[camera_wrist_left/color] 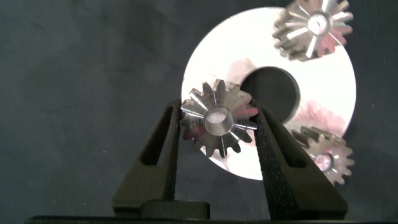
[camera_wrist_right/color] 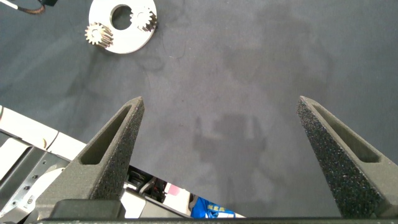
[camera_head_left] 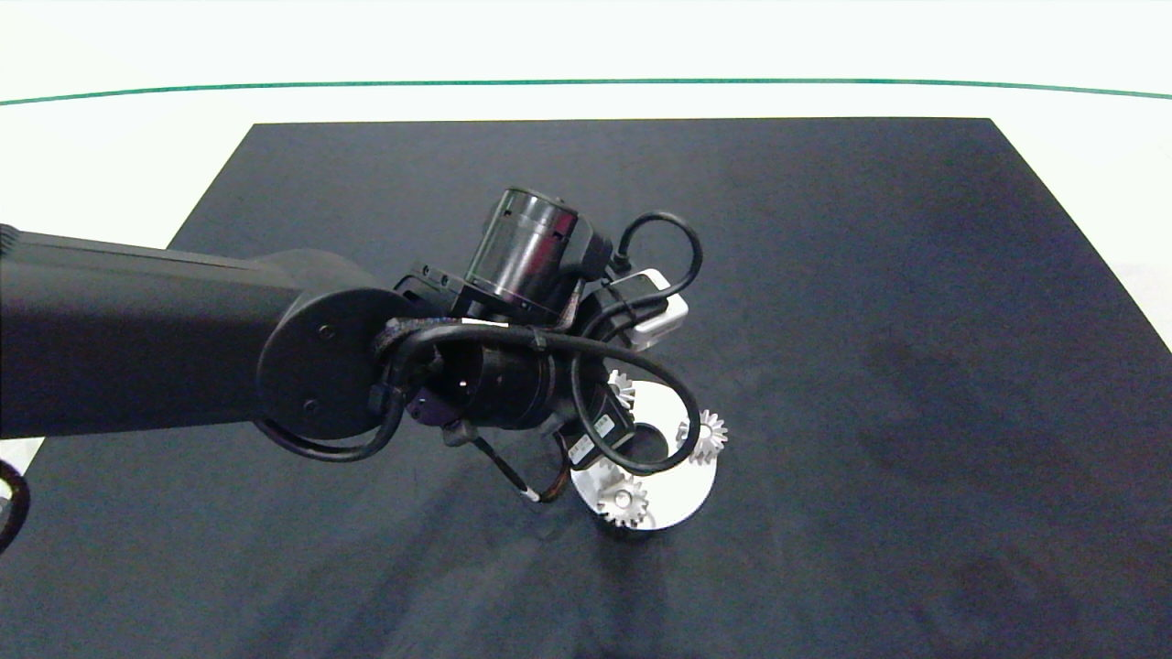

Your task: Install three planetary gears onto the carrier pins

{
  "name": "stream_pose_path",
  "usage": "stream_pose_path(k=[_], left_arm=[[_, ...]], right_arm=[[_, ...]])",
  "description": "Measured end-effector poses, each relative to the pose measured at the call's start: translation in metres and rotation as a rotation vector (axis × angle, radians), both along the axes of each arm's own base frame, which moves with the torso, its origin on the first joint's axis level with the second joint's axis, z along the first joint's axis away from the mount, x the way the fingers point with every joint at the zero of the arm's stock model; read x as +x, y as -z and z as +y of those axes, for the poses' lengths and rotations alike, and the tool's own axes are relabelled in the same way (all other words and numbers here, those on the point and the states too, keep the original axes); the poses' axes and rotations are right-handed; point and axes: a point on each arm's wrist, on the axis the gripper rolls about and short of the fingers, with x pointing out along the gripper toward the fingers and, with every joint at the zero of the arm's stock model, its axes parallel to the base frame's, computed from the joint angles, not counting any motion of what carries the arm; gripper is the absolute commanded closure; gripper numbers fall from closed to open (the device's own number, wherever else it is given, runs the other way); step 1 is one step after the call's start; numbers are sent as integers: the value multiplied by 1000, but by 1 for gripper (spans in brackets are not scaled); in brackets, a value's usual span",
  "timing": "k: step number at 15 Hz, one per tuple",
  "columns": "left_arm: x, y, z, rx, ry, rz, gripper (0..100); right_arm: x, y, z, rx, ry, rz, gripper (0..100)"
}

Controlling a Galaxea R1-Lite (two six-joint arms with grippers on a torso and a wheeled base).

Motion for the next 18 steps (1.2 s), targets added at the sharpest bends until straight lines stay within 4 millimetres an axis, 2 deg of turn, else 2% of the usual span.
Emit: stream_pose_path(k=[6,18], left_arm=[[4,2,-3,0,-3,2,100],[11,8,4,11,-28,19,100]], right_arm=[[0,1,0,-1,-1,2,0],[0,1,0,-2,-1,3,0]])
